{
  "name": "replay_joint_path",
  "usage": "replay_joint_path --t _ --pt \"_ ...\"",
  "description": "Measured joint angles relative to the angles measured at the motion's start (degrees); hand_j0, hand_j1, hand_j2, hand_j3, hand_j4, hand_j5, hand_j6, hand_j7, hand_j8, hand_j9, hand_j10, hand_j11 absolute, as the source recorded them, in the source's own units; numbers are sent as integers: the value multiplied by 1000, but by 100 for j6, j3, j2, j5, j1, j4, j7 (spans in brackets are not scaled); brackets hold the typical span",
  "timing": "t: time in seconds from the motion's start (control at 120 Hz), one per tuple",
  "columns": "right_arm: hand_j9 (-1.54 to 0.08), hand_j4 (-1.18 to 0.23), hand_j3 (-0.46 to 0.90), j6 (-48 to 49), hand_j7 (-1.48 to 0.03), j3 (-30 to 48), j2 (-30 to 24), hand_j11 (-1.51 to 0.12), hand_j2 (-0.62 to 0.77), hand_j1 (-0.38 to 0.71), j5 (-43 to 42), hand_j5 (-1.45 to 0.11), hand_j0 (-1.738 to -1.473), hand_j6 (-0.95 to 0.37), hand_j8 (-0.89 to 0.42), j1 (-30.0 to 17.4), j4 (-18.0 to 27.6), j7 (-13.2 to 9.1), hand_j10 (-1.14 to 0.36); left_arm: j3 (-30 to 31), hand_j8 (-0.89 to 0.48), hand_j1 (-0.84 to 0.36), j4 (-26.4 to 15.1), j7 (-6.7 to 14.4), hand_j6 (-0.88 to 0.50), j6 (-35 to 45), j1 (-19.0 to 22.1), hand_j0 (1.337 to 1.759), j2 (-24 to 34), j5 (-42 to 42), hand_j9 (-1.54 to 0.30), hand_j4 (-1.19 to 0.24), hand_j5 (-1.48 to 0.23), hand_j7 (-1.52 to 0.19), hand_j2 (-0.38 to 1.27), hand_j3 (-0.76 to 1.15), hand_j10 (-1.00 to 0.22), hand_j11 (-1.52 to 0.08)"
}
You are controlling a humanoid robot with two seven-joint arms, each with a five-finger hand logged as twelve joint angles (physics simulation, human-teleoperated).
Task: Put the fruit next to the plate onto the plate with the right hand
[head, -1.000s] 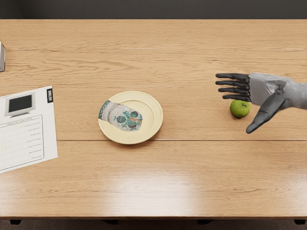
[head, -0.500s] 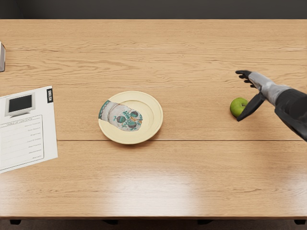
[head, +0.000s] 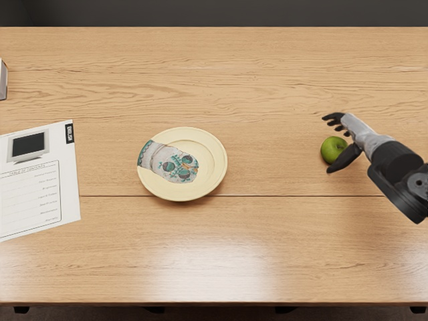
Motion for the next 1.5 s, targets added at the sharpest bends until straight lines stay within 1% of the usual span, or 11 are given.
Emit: replay_joint_path --t 0.142,0.258,0.383,0.617,0.708,0.733,0.842,0.908,1.117,1.292,1.5 --pt "-382 -297 0 -6 -381 -8 96 -382 -55 0 7 -382 -1658 -298 -297 -6 -37 0 -296 1 0 349 0 0 0 -1 0 1658 0 0 0 0 0 0 0 0 0 0" --pt "-409 -346 0 -7 -423 -8 123 -424 -57 36 -17 -409 -1658 -339 -336 -22 -51 -2 -303 0 0 349 0 0 0 0 0 1658 0 0 0 0 0 0 0 0 0 0" --pt "-437 -382 0 4 -456 -6 116 -457 -58 63 -31 -432 -1658 -367 -296 -44 -54 -5 -277 0 0 349 0 0 0 -1 0 1658 0 0 0 0 0 0 0 0 0 0" --pt "-487 -459 0 10 -513 1 89 -516 -54 107 -80 -457 -1658 -425 -268 -103 -54 -12 -267 -2 0 349 0 -1 0 -1 0 1658 0 1 0 0 0 0 0 0 0 0" --pt "-529 -507 0 21 -563 1 85 -567 -59 151 -82 -495 -1658 -465 -233 -132 -53 -13 -253 -3 0 349 0 -1 0 -1 0 1658 0 1 0 0 0 0 0 0 0 0" --pt "-542 -521 -1 23 -578 1 85 -580 -61 164 -82 -505 -1658 -466 -227 -138 -52 -13 -222 -4 0 349 0 0 0 -1 0 1658 0 1 0 0 0 0 0 0 0 0" --pt "-587 -545 0 33 -623 -4 79 -624 -70 208 -44 -559 -1657 -499 -270 -157 -49 -12 -220 -3 0 349 0 0 0 0 0 1658 0 1 0 0 0 0 0 0 0 0" --pt "-612 -550 0 38 -643 -7 76 -644 -75 228 -23 -587 -1658 -514 -296 -166 -48 -12 -265 -2 0 349 0 0 0 1 0 1658 0 1 0 0 0 0 0 0 0 0" --pt "-681 -584 0 55 -701 -5 82 -709 -24 237 -8 -653 -1654 -529 -294 -165 -44 -18 -272 -1 0 349 0 0 0 1 0 1658 0 1 0 0 0 0 0 0 0 0" --pt "-724 -579 0 92 -729 44 75 -740 102 213 38 -713 -1655 -560 -362 -135 -2 -19 -356 -1 0 349 0 1 0 0 0 1658 0 0 0 0 0 0 0 0 0 0" --pt "-745 -573 0 111 -741 106 113 -753 154 190 49 -742 -1655 -571 -410 -43 155 -215 -398 -1 0 349 0 0 0 -1 0 1658 0 0 0 0 0 0 0 0 0 0"
